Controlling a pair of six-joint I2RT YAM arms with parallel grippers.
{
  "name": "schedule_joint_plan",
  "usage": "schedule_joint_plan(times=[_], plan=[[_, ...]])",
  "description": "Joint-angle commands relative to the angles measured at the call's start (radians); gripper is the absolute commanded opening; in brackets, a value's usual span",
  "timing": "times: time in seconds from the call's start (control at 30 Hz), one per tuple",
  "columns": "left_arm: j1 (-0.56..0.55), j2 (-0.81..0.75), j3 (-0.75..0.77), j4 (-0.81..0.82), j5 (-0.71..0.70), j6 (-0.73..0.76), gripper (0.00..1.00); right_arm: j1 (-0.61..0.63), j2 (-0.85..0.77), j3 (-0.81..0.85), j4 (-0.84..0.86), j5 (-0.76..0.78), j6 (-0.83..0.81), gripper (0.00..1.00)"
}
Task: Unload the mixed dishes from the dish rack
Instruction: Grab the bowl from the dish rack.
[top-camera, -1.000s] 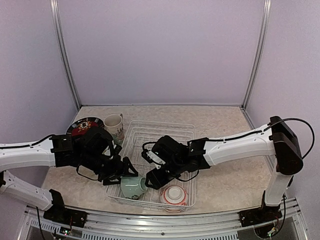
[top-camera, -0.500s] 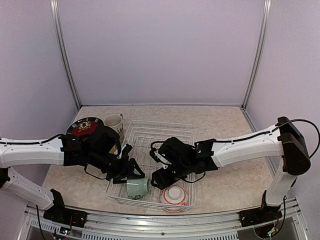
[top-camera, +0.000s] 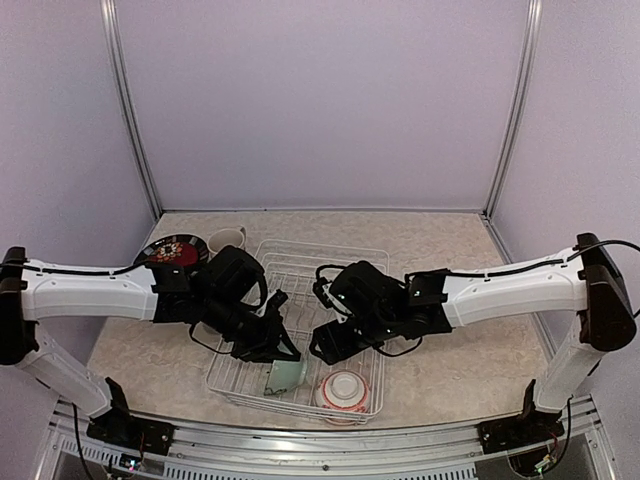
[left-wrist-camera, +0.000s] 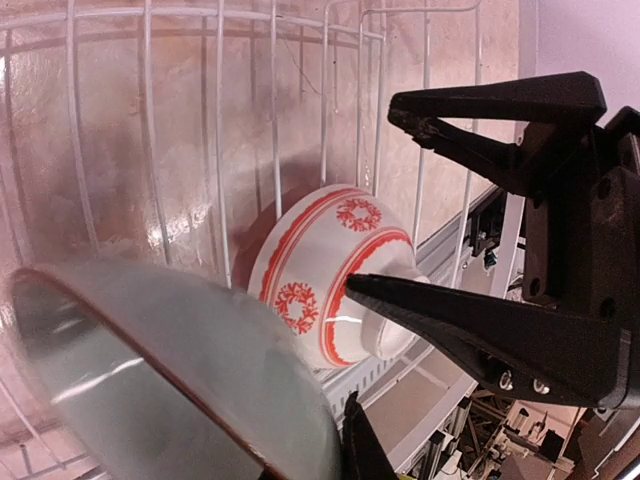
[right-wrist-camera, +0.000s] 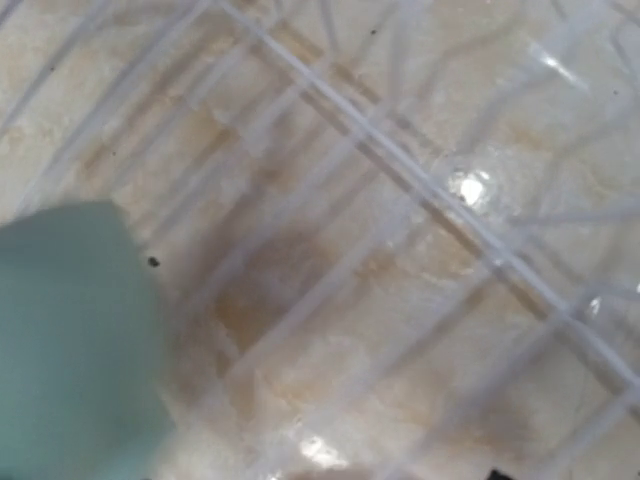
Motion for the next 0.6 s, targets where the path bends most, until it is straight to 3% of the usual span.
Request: schedule_joint_plan(times=[0.0,0.07,0.43,0.57], plan=[[0.004,0.039,0.05,-0.017,0.033,0.034,0.04,-0.007,-0.041,-0.007,-0.024,0.039,0.009,0.68],[0.003,0.06,0.066,-0.016,0.052,0.037,0.0,-0.007,-0.05,-0.003,-0.03,0.057,0.008,0.68],[0.029,0.013,0.183,-0.042,0.223,0.134,0.0,-0.011,-0.082,0.021,-0.047,0.147,0.002,0.69],[0.03,-0.044,0.264,-0.153,0.173,0.222,0.0,-0.011,-0.106,0.026,-0.046,0.194,-0.002,0.7]])
